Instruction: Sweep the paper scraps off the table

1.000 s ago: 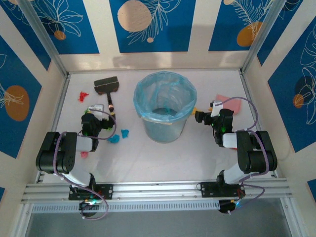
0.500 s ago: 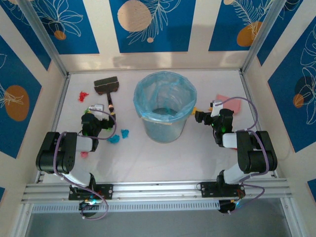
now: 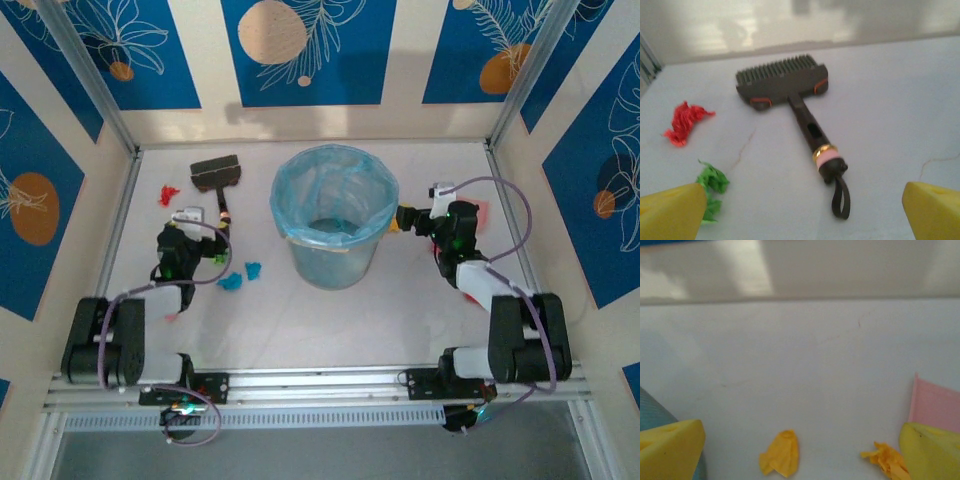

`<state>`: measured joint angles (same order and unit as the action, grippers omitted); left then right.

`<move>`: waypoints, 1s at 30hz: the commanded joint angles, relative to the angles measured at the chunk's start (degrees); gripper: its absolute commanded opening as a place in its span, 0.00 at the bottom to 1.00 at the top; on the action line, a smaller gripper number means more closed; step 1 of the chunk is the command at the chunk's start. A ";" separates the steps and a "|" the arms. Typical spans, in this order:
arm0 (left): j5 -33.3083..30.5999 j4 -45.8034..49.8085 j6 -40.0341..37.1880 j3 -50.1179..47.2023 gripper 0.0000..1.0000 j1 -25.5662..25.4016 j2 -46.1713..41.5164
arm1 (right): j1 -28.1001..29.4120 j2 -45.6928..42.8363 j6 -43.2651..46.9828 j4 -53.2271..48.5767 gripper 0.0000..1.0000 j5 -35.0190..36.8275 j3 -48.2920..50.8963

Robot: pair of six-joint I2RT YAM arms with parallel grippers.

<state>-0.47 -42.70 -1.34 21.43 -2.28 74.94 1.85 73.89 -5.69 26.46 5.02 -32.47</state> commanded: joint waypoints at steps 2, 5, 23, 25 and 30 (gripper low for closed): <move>-0.19 5.38 8.09 2.91 1.00 -0.44 -10.43 | 0.98 -8.43 -3.96 -10.60 0.99 -2.25 -2.11; -4.83 14.06 22.13 6.03 1.00 -0.44 -18.06 | 1.40 -14.75 -12.59 -19.08 0.99 1.71 -3.34; 6.14 40.79 49.71 8.27 1.00 0.27 -36.94 | -9.10 -29.24 -36.09 -61.07 0.99 -5.18 -8.53; 7.50 45.36 49.14 9.88 1.00 0.18 -36.81 | -9.03 -29.32 -35.64 -64.05 0.99 -6.38 -9.69; 9.36 59.08 47.02 16.01 1.00 -0.34 -36.09 | -9.03 -29.11 -35.77 -67.90 0.99 -9.99 -10.90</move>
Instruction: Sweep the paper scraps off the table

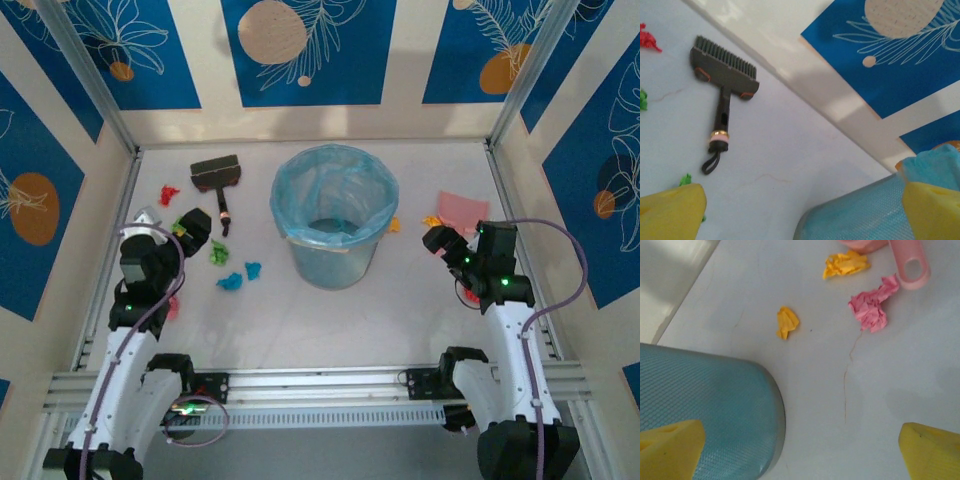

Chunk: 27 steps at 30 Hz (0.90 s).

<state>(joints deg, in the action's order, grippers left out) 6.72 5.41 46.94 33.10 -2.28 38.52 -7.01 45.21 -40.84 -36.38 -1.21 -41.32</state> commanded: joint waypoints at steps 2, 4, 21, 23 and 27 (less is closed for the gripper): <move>2.51 17.60 -3.45 8.05 1.00 -0.96 2.31 | -0.11 -0.22 -1.37 -5.63 0.99 -3.95 -2.03; 2.84 21.38 -5.39 10.68 1.00 -1.61 4.43 | 0.04 0.04 -2.29 -5.56 0.99 -4.20 -2.26; -12.44 47.80 -3.80 26.26 1.00 -12.83 21.29 | 1.35 16.19 -10.75 -21.34 0.92 -0.62 -18.68; -12.87 51.25 -3.77 28.47 1.00 -12.92 23.56 | 1.56 17.43 -10.09 -25.31 0.91 0.03 -21.08; -14.91 49.67 -6.20 30.42 1.00 -13.23 27.40 | 1.91 16.63 -9.88 -25.64 0.90 2.01 -20.77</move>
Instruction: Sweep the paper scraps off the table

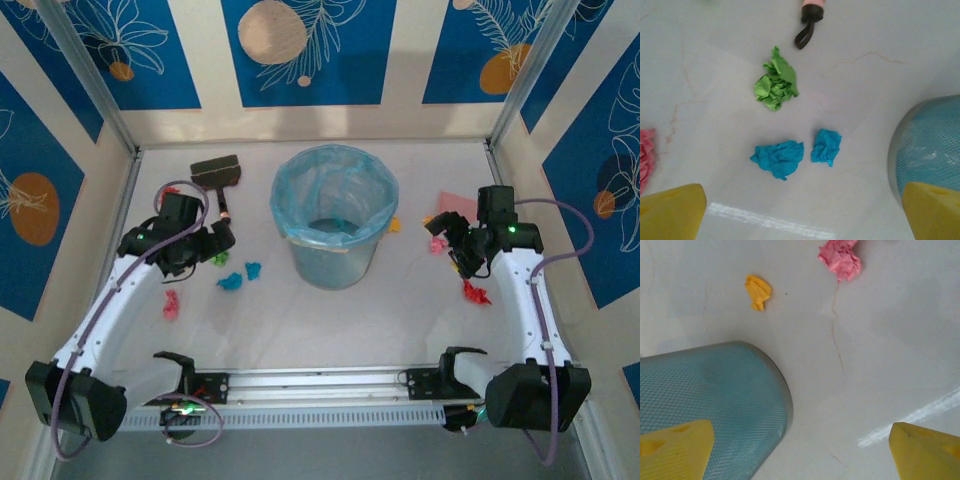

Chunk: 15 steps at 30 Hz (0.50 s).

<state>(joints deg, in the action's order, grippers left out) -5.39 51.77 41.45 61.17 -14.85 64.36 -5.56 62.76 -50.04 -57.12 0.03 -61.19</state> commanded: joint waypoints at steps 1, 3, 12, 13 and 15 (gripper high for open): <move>-3.32 1.85 -1.12 2.77 1.00 -0.62 3.04 | 0.55 -1.14 -0.96 -4.46 0.89 0.88 -0.53; -3.97 -0.38 -1.11 4.01 1.00 -0.62 6.83 | 0.55 -1.24 -1.63 -4.34 0.88 1.29 -0.42; -5.23 -3.69 -8.93 22.17 0.90 0.67 32.12 | 3.85 1.32 2.31 -1.72 0.85 3.02 -5.24; -5.10 -3.83 -9.40 24.62 0.86 1.30 35.36 | 4.43 1.64 2.31 -1.85 0.85 2.96 -6.00; -3.18 -4.45 -9.95 28.75 0.78 2.73 41.14 | 5.93 1.87 2.37 -2.11 0.85 3.34 -7.12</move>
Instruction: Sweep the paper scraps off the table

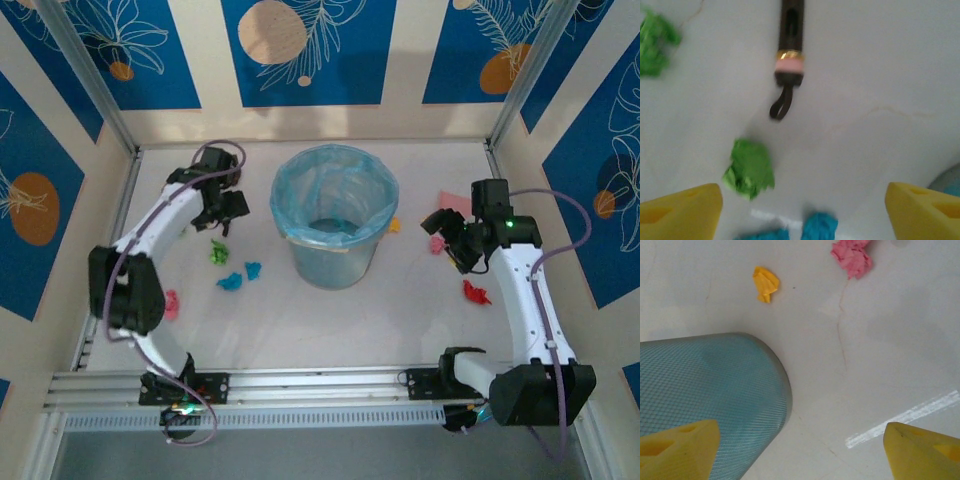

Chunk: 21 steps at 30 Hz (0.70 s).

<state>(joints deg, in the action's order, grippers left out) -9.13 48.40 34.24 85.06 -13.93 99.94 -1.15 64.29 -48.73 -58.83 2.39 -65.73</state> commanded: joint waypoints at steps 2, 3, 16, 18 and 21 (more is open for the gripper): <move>3.18 -0.38 -3.51 10.29 0.73 3.17 11.87 | 3.71 -0.14 1.59 -0.41 0.85 2.16 -3.08; 3.68 0.23 -3.86 12.80 0.71 3.50 14.86 | 4.55 -0.49 1.68 -0.34 0.85 2.79 -3.13; 1.19 4.37 -12.00 26.51 0.79 6.49 29.76 | 10.78 -3.03 2.88 1.88 0.85 3.40 -3.16; 0.78 4.73 -12.76 26.39 0.80 6.80 30.37 | 10.99 -2.95 2.55 1.96 0.85 3.48 -3.04; 1.45 4.06 -13.71 25.49 0.80 7.11 31.04 | 11.21 -2.94 1.73 1.97 0.85 3.08 -2.79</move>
<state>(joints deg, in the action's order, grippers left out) -7.40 50.63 23.31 109.82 -7.64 129.51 9.56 62.04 -46.59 -57.01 5.04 -67.51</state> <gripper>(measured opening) 0.803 0.853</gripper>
